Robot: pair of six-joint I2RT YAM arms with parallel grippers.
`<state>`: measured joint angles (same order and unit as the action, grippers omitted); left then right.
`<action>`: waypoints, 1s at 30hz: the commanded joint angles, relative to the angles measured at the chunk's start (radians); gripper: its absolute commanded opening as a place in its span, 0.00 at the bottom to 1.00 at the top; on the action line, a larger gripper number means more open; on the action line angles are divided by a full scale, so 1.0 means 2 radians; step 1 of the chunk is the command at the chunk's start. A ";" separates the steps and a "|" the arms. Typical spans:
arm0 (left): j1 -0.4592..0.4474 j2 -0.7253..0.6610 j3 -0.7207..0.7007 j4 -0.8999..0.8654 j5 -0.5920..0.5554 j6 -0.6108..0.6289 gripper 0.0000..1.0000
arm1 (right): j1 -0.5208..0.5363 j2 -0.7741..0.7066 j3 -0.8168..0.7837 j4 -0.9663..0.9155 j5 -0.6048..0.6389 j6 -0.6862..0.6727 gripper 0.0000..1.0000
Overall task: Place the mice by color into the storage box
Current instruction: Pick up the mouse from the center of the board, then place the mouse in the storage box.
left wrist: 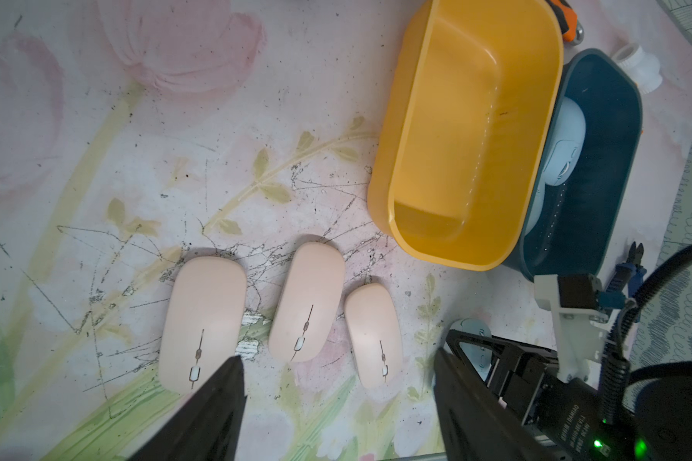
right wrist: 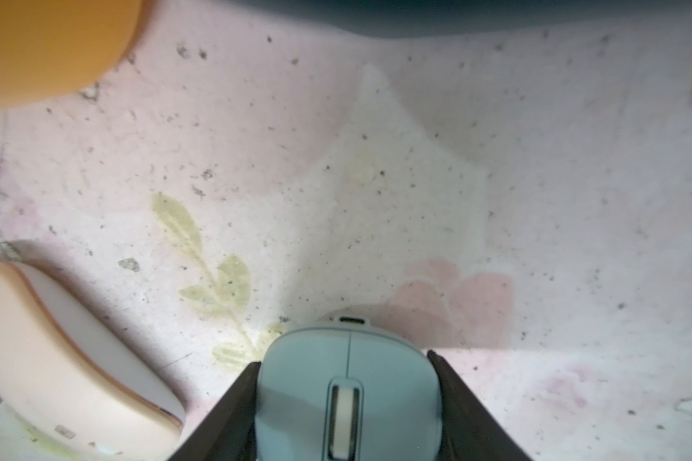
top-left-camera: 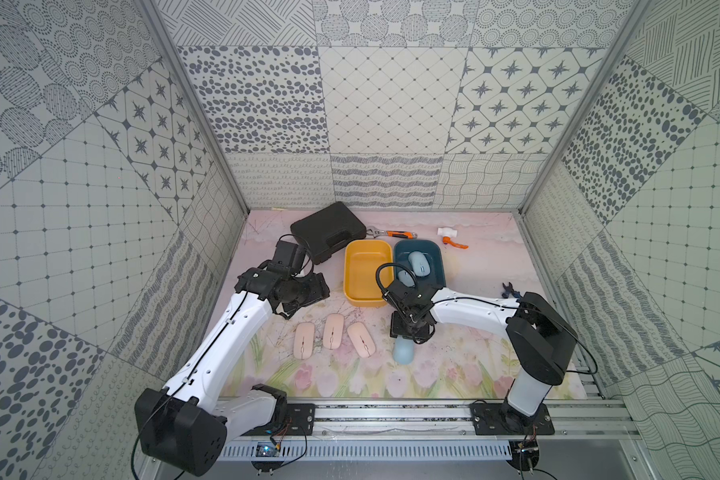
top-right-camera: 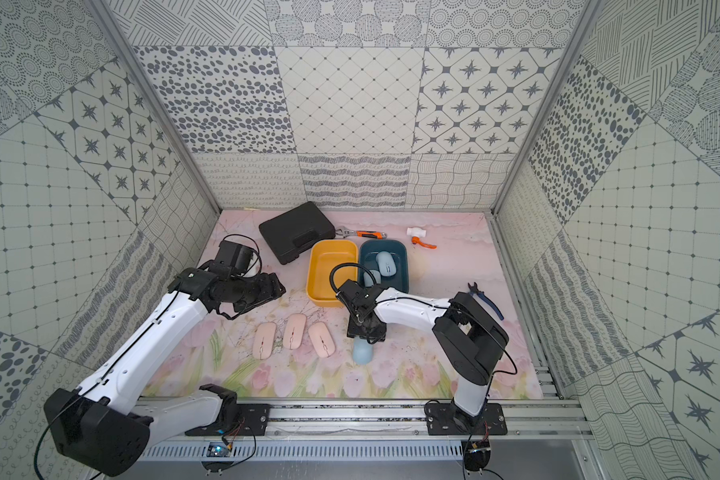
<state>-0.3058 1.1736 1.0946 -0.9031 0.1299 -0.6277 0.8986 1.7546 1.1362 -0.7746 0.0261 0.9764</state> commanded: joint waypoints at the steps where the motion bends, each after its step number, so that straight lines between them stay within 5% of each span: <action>1: 0.000 0.003 0.001 0.009 -0.001 0.008 0.78 | 0.002 -0.022 0.023 -0.020 0.007 -0.005 0.42; 30: 0.001 -0.004 -0.006 0.011 -0.007 0.002 0.78 | -0.083 -0.049 0.114 -0.096 0.020 -0.096 0.45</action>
<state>-0.3065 1.1728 1.0801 -0.8997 0.1242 -0.6247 0.7612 1.6867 1.3140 -0.9340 0.0540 0.8318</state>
